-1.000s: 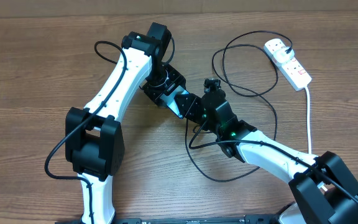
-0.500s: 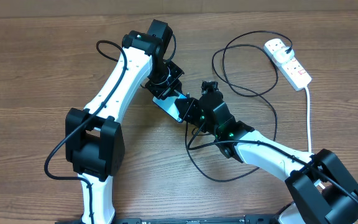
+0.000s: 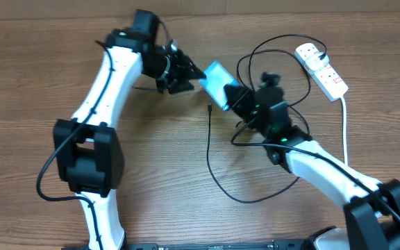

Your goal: Plug charger to phone and switch on socket

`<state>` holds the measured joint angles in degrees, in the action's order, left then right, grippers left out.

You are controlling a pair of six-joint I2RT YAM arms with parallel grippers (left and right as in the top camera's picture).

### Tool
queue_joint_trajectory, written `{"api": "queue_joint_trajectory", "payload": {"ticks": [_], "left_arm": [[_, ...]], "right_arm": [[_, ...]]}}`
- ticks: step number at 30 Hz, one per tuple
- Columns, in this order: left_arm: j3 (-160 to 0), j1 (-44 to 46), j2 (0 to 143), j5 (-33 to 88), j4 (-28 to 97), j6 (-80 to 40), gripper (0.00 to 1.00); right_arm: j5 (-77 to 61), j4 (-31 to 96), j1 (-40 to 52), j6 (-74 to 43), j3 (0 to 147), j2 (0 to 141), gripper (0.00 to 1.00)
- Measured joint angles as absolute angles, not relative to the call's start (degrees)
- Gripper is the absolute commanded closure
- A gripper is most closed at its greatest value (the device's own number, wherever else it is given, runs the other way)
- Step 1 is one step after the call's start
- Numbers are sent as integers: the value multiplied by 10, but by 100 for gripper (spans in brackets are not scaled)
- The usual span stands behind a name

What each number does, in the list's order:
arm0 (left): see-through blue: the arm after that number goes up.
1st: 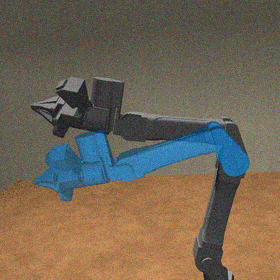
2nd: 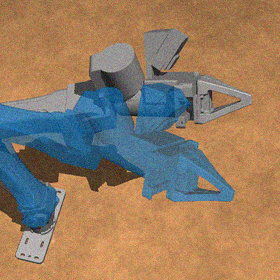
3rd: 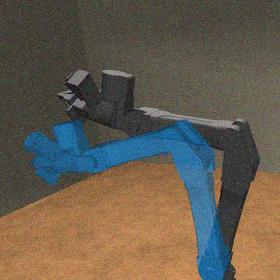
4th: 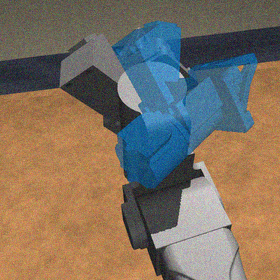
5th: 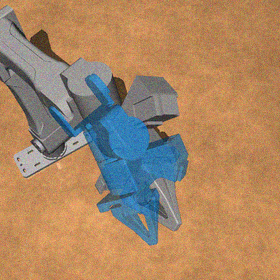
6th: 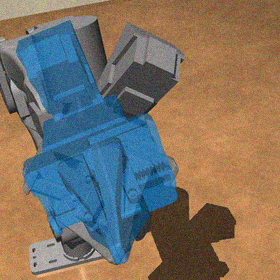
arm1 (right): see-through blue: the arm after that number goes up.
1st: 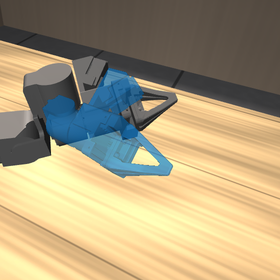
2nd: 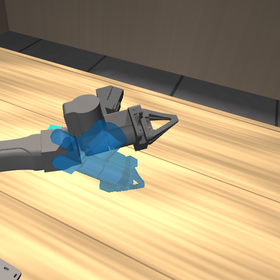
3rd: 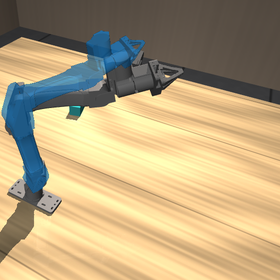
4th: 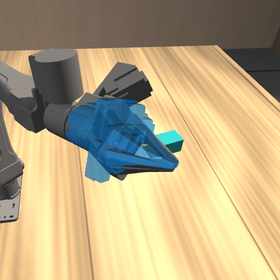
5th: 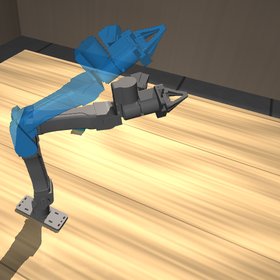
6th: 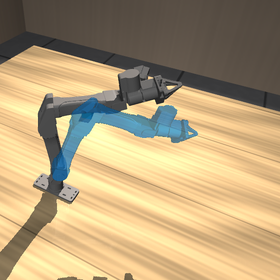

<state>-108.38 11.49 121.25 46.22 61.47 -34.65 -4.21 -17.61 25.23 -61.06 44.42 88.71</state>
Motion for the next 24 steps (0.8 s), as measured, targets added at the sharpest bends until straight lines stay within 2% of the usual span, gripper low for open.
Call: {"api": "queue_joint_trajectory", "payload": {"ticks": [2,5,11,24], "left_arm": [[-1084,95,1213,522,598,-310,77],[-1084,76,1213,603,562,-263,70],[-1084,86,1213,677,519,-239,63],[-1084,128,1213,694,449,-275,66]], "right_arm": [[-42,-204,243,-635,444,870,96],[-43,-254,241,-710,444,849,96],[-42,-274,250,-826,444,849,96],[-4,-295,278,-931,444,849,96]]}}
